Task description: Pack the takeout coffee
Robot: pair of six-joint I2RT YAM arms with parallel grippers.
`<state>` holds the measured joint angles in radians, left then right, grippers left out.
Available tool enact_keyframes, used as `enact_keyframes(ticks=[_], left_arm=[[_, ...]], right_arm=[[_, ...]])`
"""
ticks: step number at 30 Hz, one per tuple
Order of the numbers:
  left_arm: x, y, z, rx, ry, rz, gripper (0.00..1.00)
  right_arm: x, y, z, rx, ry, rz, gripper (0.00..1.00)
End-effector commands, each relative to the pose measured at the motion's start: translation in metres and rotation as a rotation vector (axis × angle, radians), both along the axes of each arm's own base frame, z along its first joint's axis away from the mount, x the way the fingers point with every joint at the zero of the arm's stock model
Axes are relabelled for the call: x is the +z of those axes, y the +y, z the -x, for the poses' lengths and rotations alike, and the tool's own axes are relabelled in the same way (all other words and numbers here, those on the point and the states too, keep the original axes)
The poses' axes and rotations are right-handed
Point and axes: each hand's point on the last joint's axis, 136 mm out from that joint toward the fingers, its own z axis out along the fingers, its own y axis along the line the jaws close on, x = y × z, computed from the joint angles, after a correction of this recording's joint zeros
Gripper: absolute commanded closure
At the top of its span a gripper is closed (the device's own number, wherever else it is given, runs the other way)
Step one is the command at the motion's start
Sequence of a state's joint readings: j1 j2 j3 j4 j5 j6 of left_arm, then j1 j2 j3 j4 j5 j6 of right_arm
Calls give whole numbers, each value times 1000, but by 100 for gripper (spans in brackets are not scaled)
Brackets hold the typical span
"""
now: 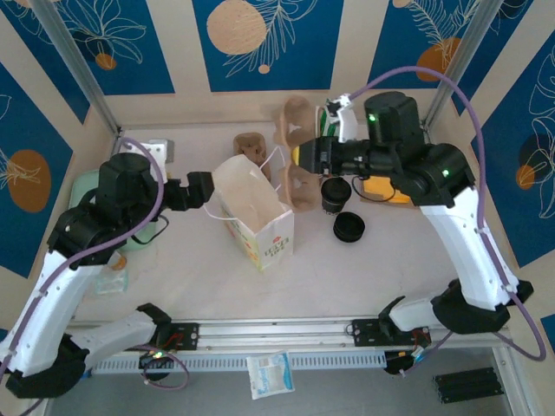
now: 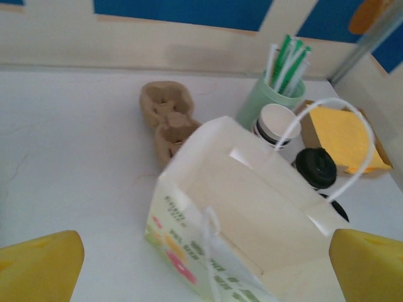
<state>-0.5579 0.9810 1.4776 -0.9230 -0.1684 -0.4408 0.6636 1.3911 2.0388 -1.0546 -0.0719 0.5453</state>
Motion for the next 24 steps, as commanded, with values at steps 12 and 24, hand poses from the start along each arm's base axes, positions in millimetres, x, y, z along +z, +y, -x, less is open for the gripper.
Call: enact_keyframes(ticks=[12, 24], left_arm=[[-50, -11, -9, -45, 105, 87, 5], [-68, -22, -12, -92, 132, 96, 38]], right_arm=[[-36, 71, -17, 104, 5, 230, 68], [-78, 100, -30, 143, 64, 342, 68]])
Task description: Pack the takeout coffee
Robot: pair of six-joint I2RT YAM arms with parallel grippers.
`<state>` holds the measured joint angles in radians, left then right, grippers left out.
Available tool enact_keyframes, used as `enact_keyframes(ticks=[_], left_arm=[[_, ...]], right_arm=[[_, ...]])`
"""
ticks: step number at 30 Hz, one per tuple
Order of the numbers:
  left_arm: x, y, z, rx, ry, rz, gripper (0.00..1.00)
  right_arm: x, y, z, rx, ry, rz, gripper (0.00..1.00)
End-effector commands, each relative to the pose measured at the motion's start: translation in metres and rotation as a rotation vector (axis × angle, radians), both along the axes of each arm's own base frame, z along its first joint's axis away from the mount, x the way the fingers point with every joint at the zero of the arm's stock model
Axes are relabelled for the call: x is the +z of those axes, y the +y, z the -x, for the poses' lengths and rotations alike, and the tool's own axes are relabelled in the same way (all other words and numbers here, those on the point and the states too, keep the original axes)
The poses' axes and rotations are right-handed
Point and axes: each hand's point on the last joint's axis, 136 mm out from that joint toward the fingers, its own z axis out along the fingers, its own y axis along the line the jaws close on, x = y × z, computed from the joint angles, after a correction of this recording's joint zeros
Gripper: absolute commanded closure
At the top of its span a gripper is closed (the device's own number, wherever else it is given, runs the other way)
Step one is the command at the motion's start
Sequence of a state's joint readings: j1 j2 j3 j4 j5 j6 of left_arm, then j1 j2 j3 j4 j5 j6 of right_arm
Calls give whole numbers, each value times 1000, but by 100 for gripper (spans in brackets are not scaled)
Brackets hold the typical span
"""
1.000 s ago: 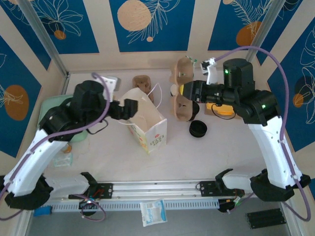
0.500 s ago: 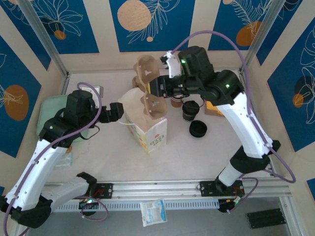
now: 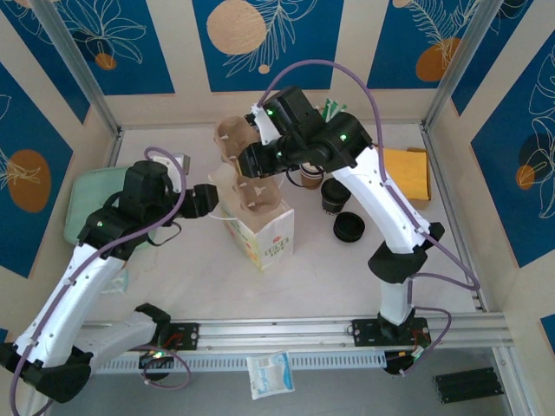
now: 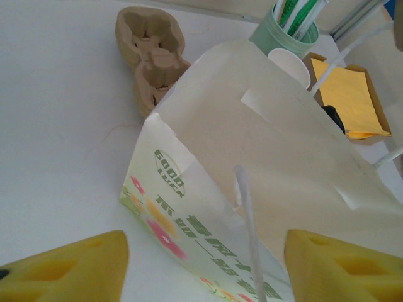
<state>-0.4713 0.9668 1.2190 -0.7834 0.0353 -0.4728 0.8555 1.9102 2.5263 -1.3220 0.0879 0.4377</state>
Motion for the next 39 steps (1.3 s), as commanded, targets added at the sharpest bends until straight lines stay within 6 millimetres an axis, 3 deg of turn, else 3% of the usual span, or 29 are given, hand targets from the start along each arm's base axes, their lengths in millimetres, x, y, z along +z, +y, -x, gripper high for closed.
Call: enact_keyframes(ticks=[1, 5, 11, 19, 30, 39], left_arm=[[6, -3, 0, -21, -22, 31, 42], [7, -4, 3, -27, -23, 40, 54], [6, -5, 9, -32, -15, 70, 60], [2, -7, 12, -42, 2, 91, 77], [1, -8, 16, -47, 8, 103, 93], [1, -8, 17, -51, 11, 108, 98]], right_arm=[[-3, 1, 5, 23, -6, 30, 68], [-14, 7, 3, 33, 3, 61, 68], [-32, 11, 2, 42, 0, 131, 68], [-49, 12, 4, 46, -9, 214, 69], [-69, 11, 3, 45, -8, 296, 69], [-73, 14, 1, 46, -8, 300, 69]])
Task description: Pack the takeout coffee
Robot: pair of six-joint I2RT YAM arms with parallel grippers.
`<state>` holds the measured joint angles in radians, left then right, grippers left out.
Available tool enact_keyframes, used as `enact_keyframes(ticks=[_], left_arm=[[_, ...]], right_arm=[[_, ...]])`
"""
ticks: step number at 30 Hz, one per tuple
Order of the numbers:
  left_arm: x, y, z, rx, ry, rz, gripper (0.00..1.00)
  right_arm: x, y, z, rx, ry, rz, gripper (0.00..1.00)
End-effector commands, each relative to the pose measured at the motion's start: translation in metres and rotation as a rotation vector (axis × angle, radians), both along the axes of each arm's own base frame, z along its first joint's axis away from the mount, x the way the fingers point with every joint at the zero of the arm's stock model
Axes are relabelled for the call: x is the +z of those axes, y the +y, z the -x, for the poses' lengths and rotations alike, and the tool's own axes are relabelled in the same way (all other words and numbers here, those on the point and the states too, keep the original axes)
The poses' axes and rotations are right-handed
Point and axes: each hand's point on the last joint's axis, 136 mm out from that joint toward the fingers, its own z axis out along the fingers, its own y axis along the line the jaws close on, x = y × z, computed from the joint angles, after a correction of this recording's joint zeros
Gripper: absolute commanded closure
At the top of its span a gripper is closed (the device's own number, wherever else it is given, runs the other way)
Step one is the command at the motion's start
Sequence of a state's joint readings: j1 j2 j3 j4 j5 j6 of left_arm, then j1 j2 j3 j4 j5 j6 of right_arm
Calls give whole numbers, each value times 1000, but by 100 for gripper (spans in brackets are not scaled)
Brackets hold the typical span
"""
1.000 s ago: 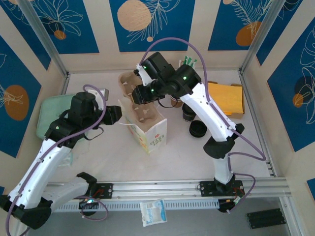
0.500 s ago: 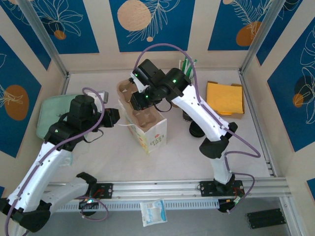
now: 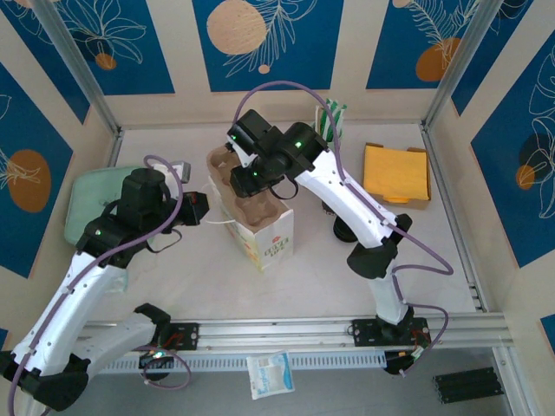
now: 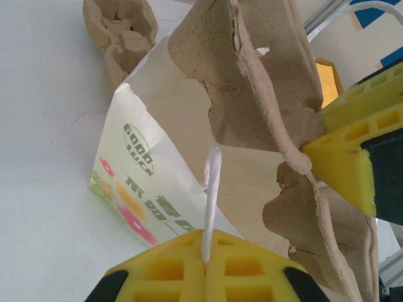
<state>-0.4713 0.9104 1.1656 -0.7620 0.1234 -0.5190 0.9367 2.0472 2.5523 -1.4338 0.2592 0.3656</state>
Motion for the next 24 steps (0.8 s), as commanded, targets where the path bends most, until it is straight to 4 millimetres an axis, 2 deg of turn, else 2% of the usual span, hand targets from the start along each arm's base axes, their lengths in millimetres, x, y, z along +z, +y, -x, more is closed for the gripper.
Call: enact_keyframes(ticks=[1, 11, 24], left_arm=[[2, 0, 1, -4, -9, 21, 98], [-2, -2, 0, -9, 3, 22, 100], [-1, -3, -2, -8, 2, 25, 100]], right_arm=[[-2, 1, 1, 13, -4, 15, 69], [26, 3, -13, -27, -40, -99, 69], [22, 4, -21, -43, -27, -118, 70]])
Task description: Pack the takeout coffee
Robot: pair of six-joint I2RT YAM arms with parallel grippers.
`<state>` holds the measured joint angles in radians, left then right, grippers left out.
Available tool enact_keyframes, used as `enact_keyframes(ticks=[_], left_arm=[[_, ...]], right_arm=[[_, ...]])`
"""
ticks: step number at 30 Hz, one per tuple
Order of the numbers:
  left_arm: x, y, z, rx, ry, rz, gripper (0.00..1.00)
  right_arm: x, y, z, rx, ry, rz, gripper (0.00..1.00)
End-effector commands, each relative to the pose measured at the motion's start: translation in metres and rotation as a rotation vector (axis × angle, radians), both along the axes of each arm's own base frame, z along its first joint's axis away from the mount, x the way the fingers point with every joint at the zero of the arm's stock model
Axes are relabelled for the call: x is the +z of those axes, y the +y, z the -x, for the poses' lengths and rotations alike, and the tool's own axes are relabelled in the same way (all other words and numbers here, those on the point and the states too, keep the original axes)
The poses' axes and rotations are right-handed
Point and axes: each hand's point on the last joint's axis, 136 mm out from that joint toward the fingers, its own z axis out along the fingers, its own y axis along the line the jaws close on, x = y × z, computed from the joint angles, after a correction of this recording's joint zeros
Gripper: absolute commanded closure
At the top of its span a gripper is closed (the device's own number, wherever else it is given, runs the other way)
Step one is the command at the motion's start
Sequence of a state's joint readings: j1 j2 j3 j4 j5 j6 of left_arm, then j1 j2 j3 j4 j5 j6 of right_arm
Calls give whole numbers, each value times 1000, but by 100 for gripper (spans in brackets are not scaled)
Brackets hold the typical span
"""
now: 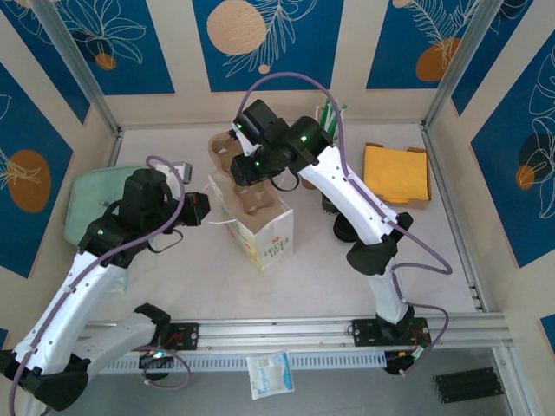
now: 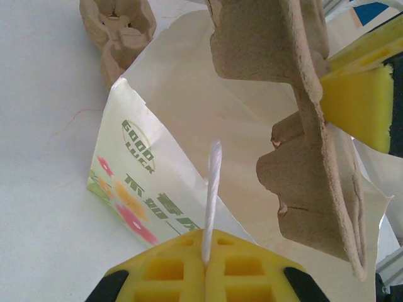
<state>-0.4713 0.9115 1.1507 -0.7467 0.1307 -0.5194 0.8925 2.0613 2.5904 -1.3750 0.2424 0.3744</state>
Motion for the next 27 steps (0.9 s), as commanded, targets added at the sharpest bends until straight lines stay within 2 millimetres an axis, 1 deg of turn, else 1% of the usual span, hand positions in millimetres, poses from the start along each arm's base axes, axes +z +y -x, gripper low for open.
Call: enact_keyframes(ticks=[1, 12, 16, 27], left_arm=[[2, -1, -1, -1, 2, 21, 100], [2, 0, -2, 3, -1, 17, 100], [2, 0, -2, 6, -1, 18, 100], [3, 1, -2, 8, -2, 15, 100]], right_arm=[[6, 3, 3, 2, 14, -37, 70], [-16, -2, 14, 7, 21, 66, 70], [-19, -4, 17, 5, 13, 89, 70], [-19, -11, 20, 0, -5, 124, 70]])
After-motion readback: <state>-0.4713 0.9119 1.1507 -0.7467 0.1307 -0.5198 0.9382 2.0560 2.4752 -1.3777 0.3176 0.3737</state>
